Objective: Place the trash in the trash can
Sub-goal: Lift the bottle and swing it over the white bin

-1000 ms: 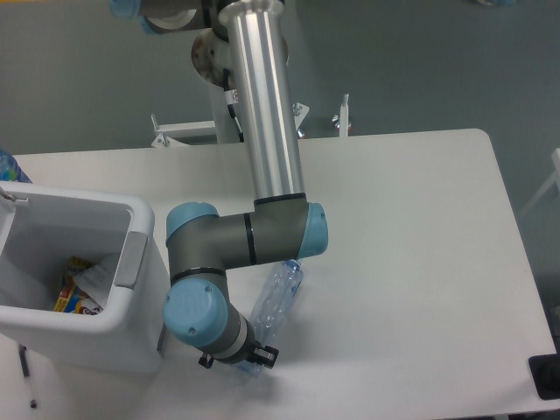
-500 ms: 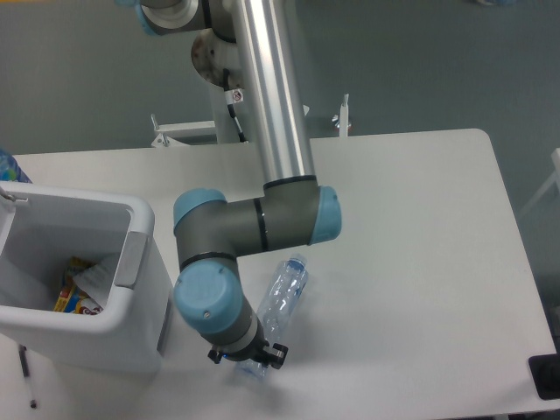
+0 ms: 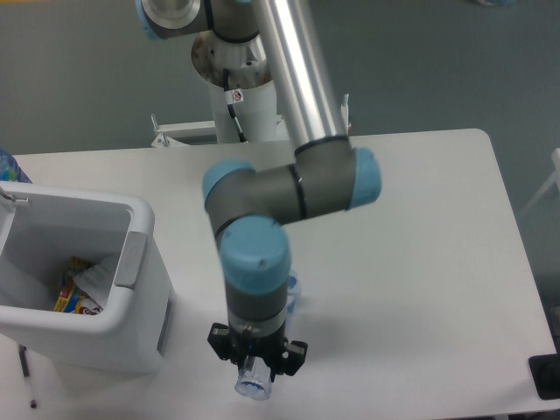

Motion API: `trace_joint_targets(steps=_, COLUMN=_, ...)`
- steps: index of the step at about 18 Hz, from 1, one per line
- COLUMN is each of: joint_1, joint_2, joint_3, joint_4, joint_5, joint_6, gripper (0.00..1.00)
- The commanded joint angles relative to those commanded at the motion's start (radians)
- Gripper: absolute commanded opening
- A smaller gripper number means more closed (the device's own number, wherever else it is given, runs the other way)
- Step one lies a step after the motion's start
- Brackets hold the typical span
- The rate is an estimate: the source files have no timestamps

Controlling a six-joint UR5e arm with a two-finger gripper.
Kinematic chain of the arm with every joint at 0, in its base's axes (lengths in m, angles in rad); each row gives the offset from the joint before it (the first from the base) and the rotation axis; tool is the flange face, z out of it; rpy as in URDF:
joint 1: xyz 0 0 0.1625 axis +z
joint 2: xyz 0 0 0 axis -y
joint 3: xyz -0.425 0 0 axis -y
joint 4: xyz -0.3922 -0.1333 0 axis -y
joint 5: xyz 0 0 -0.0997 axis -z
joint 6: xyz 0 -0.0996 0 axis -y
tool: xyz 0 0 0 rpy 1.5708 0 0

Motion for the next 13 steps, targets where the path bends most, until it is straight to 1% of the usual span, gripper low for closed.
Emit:
trace_joint_targets(steps=5, joint_1=0.074, joint_2=0.086, joint_3=-0.002, joint_4=0.0, joint_5=-0.219, joint_6=0.006, gripper=0.36)
trace_joint_targets(steps=9, joint_1=0.094, joint_2=0.12, joint_3=0.003, joint_4=0.002, joint_5=-0.324, joint_6=0.006, gripper=0.36)
trace_joint_targets(steps=13, joint_1=0.112, joint_2=0.154, joint_3=0.023, joint_4=0.017, joint_5=-0.457, joint_6=0.003, gripper=0.36)
